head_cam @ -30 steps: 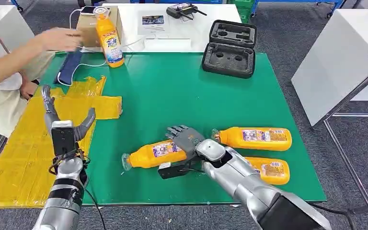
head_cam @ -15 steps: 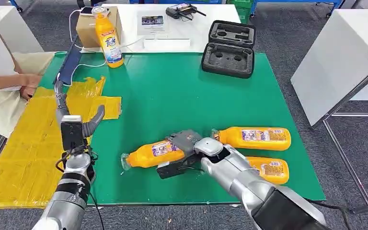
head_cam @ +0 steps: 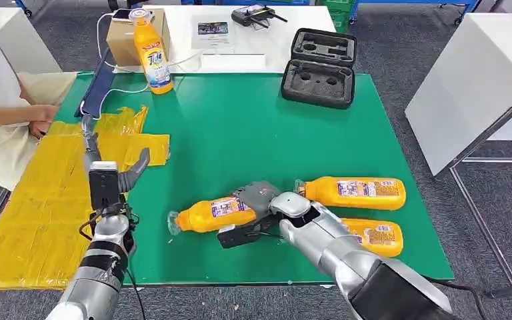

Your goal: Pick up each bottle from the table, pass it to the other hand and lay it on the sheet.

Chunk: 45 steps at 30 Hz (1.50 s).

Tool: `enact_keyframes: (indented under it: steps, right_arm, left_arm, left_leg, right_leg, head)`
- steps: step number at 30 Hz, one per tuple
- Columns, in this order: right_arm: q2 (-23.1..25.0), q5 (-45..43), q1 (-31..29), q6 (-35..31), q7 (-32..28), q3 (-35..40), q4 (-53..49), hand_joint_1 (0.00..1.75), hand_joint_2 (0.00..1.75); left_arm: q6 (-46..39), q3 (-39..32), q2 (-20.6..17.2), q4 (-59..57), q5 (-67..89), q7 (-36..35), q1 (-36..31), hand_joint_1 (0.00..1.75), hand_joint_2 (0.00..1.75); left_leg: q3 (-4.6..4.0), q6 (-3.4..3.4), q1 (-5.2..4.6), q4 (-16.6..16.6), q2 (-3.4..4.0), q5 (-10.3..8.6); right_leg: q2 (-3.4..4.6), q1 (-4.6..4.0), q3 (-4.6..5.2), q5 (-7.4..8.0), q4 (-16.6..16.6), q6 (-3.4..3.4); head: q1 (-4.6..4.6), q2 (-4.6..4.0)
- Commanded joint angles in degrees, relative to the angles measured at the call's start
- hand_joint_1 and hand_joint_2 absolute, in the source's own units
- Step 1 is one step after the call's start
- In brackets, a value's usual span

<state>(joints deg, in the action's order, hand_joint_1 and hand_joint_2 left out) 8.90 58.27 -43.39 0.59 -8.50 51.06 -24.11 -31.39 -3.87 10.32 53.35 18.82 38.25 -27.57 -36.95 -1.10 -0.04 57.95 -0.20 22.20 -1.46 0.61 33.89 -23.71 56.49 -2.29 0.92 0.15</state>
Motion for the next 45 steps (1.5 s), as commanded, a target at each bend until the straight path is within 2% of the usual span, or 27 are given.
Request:
enact_keyframes:
  steps: [1, 4, 6, 7, 8, 9, 13, 14, 16, 20, 28, 29, 31, 38, 42, 45]
  right_arm:
    - [0.41, -0.98, 0.41, -6.07, 2.7, 1.2, 2.69, 1.75, 1.75]
    - [2.02, -4.72, 2.58, -16.27, 3.01, -5.53, -1.01, 1.75, 1.75]
    - [1.9, -7.15, 5.14, -23.92, 2.26, -11.27, -7.09, 1.75, 1.75]
    - [1.54, -7.3, 6.32, -25.35, 2.23, -13.2, -9.86, 1.75, 1.75]
    - [0.86, -7.37, 8.67, -27.12, 2.11, -16.69, -14.98, 1.75, 1.75]
    - [0.4, -7.17, 10.35, -27.61, 1.56, -19.07, -18.19, 1.75, 1.75]
    - [-0.24, -6.1, 12.6, -26.91, 0.76, -22.06, -22.27, 1.75, 1.75]
    - [0.2, -6.96, 13.62, -29.01, -0.27, -24.18, -23.42, 1.75, 1.75]
    - [0.29, -7.99, 16.18, -30.71, -2.37, -28.32, -27.29, 1.75, 1.75]
    - [0.09, -10.22, 20.83, -31.01, -5.16, -32.92, -34.52, 1.75, 1.75]
    - [0.17, -10.28, 20.98, -30.96, -5.22, -33.0, -34.7, 1.75, 1.75]
    - [0.67, -12.3, 21.35, -31.51, -6.85, -34.19, -35.23, 1.75, 1.75]
    - [0.81, -17.3, 22.32, -29.41, -9.1, -36.18, -36.86, 1.75, 1.75]
    - [2.18, -24.39, 22.77, -21.91, -12.32, -38.68, -36.42, 1.75, 1.75]
    - [3.94, -25.33, 22.39, -20.16, -13.22, -37.35, -35.35, 1.75, 1.75]
    - [5.99, -24.91, 22.94, -15.58, -15.67, -31.33, -34.83, 1.75, 1.75]
  left_arm:
    - [-0.11, 0.96, -0.45, -2.58, -0.45, 1.57, -1.58, 0.0, 1.75]
    - [0.75, 1.07, -0.35, 2.04, -0.22, 0.74, 0.65, 0.0, 1.75]
    - [2.81, 1.8, -0.16, 6.11, -0.29, -0.57, 2.57, 0.0, 1.75]
    - [6.17, 2.28, 0.0, 7.79, -1.65, -2.33, 3.33, 0.0, 1.75]
    - [16.89, 3.49, 0.09, 10.26, -6.9, -5.69, 4.41, 0.0, 1.75]
    - [20.62, 4.4, 0.06, 11.93, -8.16, -6.35, 5.16, 0.0, 1.75]
    - [21.1, 6.41, 0.37, 14.3, -7.39, -6.7, 6.62, 0.0, 1.75]
    - [21.65, 7.63, 0.05, 15.07, -6.7, -6.44, 7.0, 0.0, 1.75]
    - [30.08, 11.01, -0.53, 18.19, -10.37, -8.57, 8.43, 0.0, 1.75]
    - [34.7, 17.01, -1.85, 21.37, -10.79, -10.87, 10.05, 0.0, 1.75]
    - [34.58, 17.07, -1.88, 21.4, -10.8, -10.81, 10.17, 0.0, 1.75]
    - [36.45, 18.26, -2.51, 21.26, -11.1, -10.75, 9.87, 0.0, 1.75]
    - [38.32, 20.02, -2.54, 21.78, -11.85, -10.89, 10.08, 0.0, 1.75]
    - [39.92, 27.0, -2.73, 24.65, -11.19, -11.17, 10.97, 0.0, 1.75]
    - [39.57, 29.6, -2.74, 26.19, -9.84, -10.78, 11.34, 0.0, 1.75]
    - [36.3, 30.09, -2.43, 25.22, -7.56, -11.35, 10.36, 0.0, 1.75]
  left_leg:
    - [0.21, 0.07, 0.02, -0.05, -0.06, 0.06]
    - [0.31, 0.1, 0.05, -0.05, 0.0, 0.12]
    - [0.23, 0.09, 0.04, 0.01, 0.1, 0.16]
    - [0.08, 0.06, 0.01, 0.01, 0.1, 0.1]
    - [0.18, 0.08, 0.02, 0.01, 0.13, 0.17]
    - [0.08, 0.06, 0.03, 0.01, 0.08, 0.12]
    - [0.1, 0.05, 0.03, 0.02, -0.2, 0.12]
    - [0.11, 0.05, 0.04, 0.08, -0.19, 0.18]
    - [0.03, 0.05, 0.03, 0.03, -0.15, 0.14]
    - [-0.06, 0.06, 0.01, 0.0, -0.28, 0.08]
    - [-0.02, 0.07, -0.03, -0.03, -0.08, 0.1]
    - [0.13, 0.1, -0.01, -0.04, -0.04, 0.16]
    - [0.07, 0.09, 0.0, -0.01, -0.09, 0.14]
    - [0.05, 0.05, -0.01, 0.0, -0.08, 0.16]
    - [0.02, 0.08, -0.02, -0.02, -0.06, 0.14]
    - [0.08, 0.1, -0.01, 0.0, 0.06, 0.18]
  right_leg:
    - [0.02, -0.01, -0.24, -0.08, -0.05, 0.07]
    - [0.11, -0.04, -0.34, -0.12, -0.08, 0.1]
    - [0.21, -0.03, -0.24, -0.13, -0.01, 0.09]
    - [0.17, -0.01, -0.08, -0.08, 0.01, 0.06]
    - [0.22, -0.02, -0.18, -0.14, 0.0, 0.07]
    - [0.15, -0.03, -0.08, -0.1, 0.0, 0.05]
    - [-0.06, -0.03, -0.19, -0.17, -0.02, 0.05]
    - [-0.02, -0.03, -0.22, -0.21, 0.02, 0.07]
    - [0.01, -0.02, -0.15, -0.16, -0.02, 0.06]
    - [-0.14, -0.02, -0.07, -0.15, -0.05, 0.07]
    - [0.02, 0.01, -0.06, -0.11, -0.04, 0.08]
    - [0.09, -0.01, -0.18, -0.15, -0.05, 0.12]
    - [0.03, -0.02, -0.15, -0.16, -0.05, 0.11]
    - [0.05, 0.0, -0.15, -0.15, -0.06, 0.06]
    - [0.06, 0.0, -0.1, -0.13, -0.05, 0.1]
    - [0.19, -0.01, -0.13, -0.15, -0.03, 0.13]
  head:
    - [0.0, 0.0]
    - [0.0, 0.0]
    - [-0.02, 0.0]
    - [0.0, 0.0]
    - [0.0, 0.0]
    - [0.0, 0.0]
    - [0.02, 0.0]
    - [0.0, 0.0]
    - [-0.02, 0.0]
    - [0.0, 0.0]
    - [0.02, 0.0]
    - [0.0, 0.0]
    - [0.02, 0.0]
    - [0.0, 0.0]
    - [0.02, 0.0]
    - [0.02, 0.0]
